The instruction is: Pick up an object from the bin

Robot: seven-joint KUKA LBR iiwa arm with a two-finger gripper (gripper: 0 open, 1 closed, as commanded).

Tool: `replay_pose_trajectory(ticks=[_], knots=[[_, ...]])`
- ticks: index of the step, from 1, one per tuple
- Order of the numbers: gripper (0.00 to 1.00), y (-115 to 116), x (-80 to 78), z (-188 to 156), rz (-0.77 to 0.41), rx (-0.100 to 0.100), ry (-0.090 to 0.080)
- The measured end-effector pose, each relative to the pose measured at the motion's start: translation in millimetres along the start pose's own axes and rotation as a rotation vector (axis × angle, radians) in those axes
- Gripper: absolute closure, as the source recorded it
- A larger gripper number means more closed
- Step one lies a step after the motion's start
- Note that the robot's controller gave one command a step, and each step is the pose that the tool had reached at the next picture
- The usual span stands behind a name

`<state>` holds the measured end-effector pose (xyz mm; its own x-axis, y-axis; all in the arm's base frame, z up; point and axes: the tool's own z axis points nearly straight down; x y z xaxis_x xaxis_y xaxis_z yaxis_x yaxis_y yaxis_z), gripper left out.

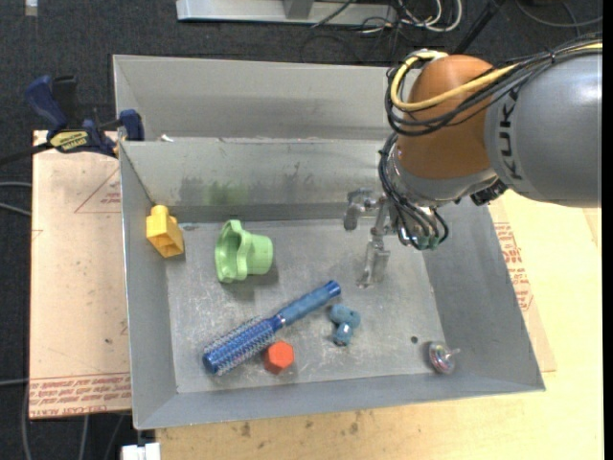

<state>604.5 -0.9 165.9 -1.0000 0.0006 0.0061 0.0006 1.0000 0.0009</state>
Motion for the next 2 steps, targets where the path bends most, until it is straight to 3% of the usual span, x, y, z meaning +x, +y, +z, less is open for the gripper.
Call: replay_pose_trajectory(ticks=[1,2], knots=[[0.00,27.5,33.9,96.3,-0.479,0.001,-0.003],[1.00,27.1,31.1,92.6,-0.478,0.002,-0.011]])
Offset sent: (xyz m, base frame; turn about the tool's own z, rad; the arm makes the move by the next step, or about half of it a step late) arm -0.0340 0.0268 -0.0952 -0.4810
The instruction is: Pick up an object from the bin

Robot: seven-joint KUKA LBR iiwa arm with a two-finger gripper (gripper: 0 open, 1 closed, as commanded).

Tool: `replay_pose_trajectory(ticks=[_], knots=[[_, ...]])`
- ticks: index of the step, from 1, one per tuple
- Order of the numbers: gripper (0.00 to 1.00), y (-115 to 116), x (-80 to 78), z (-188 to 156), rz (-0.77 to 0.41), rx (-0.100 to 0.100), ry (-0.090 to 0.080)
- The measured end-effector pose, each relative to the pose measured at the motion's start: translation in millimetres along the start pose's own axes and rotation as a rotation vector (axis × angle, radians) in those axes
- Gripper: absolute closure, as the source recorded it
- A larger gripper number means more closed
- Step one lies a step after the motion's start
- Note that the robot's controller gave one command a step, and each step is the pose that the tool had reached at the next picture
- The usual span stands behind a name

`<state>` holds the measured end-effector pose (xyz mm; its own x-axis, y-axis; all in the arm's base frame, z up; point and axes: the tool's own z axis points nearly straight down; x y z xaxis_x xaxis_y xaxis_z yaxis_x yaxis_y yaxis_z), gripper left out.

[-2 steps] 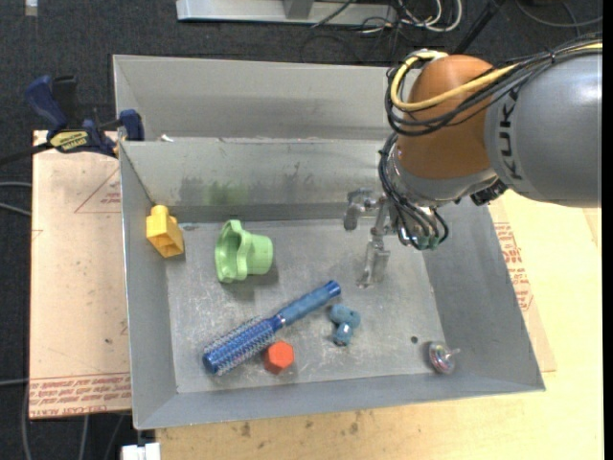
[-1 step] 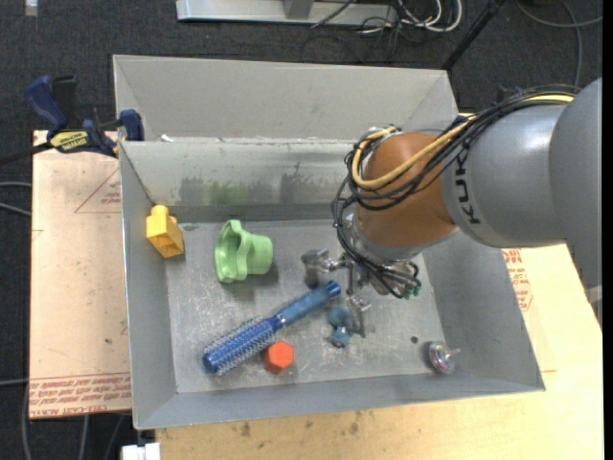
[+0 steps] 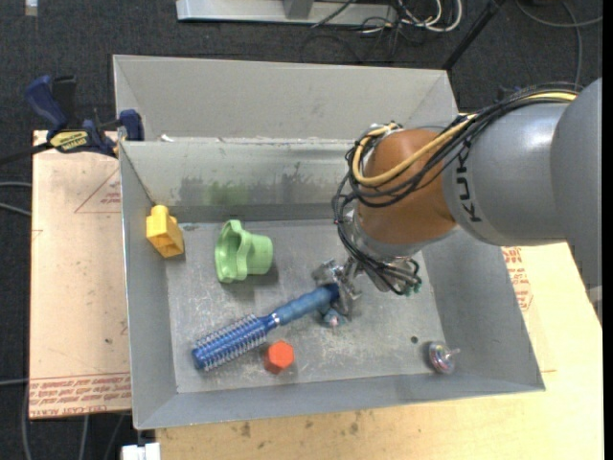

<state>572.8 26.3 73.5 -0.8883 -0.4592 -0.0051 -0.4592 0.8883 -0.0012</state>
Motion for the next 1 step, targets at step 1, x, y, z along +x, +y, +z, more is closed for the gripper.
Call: replay_pose_trajectory(ticks=[1], knots=[[1.00,19.7,10.7,-137.9,-0.020,0.002,-0.005]])
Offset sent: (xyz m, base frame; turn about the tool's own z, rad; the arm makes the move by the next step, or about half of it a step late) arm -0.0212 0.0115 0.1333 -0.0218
